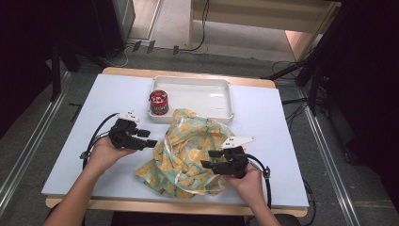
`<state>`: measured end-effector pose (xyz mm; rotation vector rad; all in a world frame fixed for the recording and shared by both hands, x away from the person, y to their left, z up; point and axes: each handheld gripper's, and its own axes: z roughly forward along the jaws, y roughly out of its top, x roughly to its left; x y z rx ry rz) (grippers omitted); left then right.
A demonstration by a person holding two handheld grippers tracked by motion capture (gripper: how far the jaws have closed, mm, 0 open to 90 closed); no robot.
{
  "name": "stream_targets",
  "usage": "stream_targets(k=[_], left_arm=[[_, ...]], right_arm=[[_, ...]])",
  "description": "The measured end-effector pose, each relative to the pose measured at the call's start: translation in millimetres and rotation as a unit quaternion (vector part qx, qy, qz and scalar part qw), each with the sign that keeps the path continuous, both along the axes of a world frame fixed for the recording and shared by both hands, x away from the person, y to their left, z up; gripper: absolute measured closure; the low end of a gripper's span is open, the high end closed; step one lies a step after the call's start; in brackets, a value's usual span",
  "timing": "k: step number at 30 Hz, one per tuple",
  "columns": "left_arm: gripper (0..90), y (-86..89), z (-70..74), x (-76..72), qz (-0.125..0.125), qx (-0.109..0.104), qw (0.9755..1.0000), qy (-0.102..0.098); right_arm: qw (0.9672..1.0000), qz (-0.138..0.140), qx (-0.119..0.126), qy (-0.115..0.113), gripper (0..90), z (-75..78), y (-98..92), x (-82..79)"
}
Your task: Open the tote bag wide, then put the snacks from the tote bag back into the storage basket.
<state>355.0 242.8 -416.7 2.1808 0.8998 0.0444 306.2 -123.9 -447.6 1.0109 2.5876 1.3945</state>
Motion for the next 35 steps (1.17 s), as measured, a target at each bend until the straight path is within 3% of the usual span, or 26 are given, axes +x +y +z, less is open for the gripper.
stream_targets(k=[17,35], left_arm=[[37.6,16.2,-1.1,-3.0,0.010,-0.010,0.9999,-0.003],[35.7,20.7,-1.1,-5.4,-0.002,-0.017,0.9998,-0.004]], right_arm=[[1.0000,-0.001,-0.005,0.002,47.4,-0.6,0.4,0.9],[1.0000,0.003,-0.002,0.003,46.7,-1.0,-0.5,2.0]])
